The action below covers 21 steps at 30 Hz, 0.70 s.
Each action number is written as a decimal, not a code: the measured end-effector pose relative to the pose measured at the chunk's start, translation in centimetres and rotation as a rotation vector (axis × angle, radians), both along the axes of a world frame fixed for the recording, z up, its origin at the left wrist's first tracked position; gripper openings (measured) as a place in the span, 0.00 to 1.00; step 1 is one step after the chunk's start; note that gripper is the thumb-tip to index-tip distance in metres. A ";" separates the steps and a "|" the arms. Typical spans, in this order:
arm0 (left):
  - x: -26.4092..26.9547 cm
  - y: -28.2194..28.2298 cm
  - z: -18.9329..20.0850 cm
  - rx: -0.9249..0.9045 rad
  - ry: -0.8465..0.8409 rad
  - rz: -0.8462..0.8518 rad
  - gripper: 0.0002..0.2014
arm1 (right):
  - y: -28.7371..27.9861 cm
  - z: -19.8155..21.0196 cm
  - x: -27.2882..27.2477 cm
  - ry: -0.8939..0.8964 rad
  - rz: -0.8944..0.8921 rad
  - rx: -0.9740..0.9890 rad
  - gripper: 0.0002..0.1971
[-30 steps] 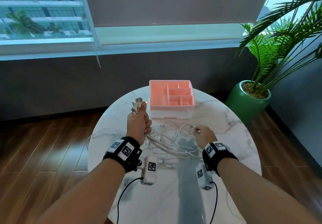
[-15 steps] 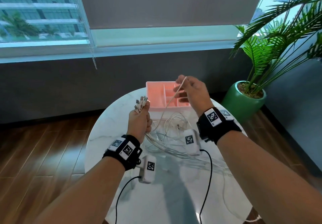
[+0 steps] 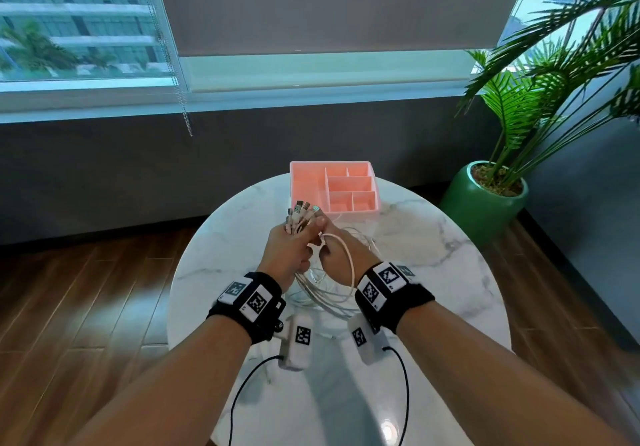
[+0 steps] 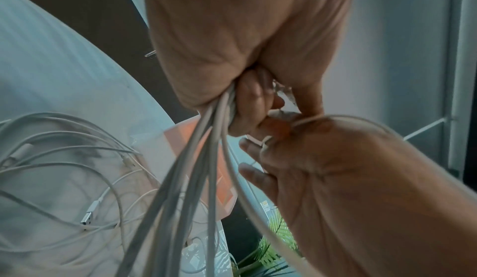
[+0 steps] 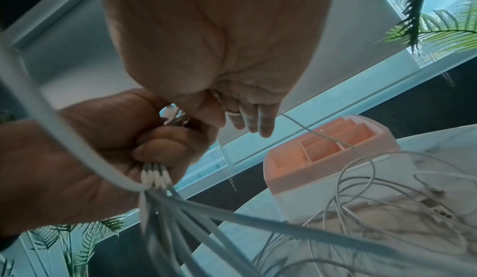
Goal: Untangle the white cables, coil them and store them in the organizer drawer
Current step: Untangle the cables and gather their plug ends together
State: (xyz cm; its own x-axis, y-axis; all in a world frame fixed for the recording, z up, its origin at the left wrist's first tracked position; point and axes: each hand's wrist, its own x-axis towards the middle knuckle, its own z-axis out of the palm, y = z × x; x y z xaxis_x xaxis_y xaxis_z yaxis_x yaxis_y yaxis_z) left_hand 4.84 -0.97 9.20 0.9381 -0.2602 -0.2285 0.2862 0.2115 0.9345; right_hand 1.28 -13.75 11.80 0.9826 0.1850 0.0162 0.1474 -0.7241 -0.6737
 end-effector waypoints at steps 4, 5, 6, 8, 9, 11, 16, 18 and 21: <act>0.1 0.8 -0.2 0.015 0.027 -0.084 0.09 | -0.9 -1.1 0.9 0.060 -0.031 -0.086 0.38; 0.2 1.0 -0.4 0.031 0.034 -0.112 0.12 | -1.2 -1.2 1.1 0.059 -0.036 -0.105 0.38; 0.2 1.1 -0.6 0.048 0.042 -0.133 0.15 | -1.4 -0.9 1.0 0.048 -0.022 -0.098 0.38; 0.0 1.1 -0.7 0.067 0.057 -0.139 0.18 | -1.8 -0.9 0.8 0.026 0.003 -0.048 0.37; 0.0 1.2 -0.8 0.065 0.058 -0.129 0.19 | -2.2 -1.1 0.8 0.019 -0.004 -0.022 0.35; -0.1 1.4 -0.8 0.053 0.053 -0.097 0.19 | -3.1 -1.8 1.0 0.043 -0.129 0.078 0.29; 0.1 2.0 -0.9 0.069 0.017 -0.073 0.19 | -6.7 -5.4 1.0 0.150 -0.696 0.248 0.09; -0.3 1.8 -1.0 0.096 0.010 -0.107 0.19 | -7.9 -7.5 0.9 0.266 -0.756 0.219 0.03; -0.7 1.4 -1.0 0.095 0.009 -0.147 0.18 | -8.9 -10.1 0.4 0.561 -0.725 0.216 0.08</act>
